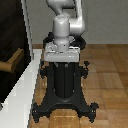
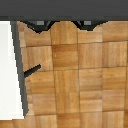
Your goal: Open the door by pressing down and pulling on the handle.
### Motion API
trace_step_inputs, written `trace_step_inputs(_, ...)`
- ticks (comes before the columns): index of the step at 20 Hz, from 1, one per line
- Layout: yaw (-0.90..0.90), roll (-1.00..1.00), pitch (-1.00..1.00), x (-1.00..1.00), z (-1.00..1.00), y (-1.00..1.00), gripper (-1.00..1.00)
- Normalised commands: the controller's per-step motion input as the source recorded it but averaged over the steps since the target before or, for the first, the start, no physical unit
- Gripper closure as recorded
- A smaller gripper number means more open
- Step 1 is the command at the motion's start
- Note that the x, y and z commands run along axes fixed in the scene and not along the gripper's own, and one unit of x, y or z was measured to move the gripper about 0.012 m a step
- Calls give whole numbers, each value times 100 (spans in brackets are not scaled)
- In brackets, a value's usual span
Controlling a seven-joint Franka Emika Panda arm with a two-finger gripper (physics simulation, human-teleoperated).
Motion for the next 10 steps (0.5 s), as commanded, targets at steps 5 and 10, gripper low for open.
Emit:
trace_step_inputs(5,0,0,0,0,0,0,-100)
trace_step_inputs(10,0,0,0,0,20,0,-100)
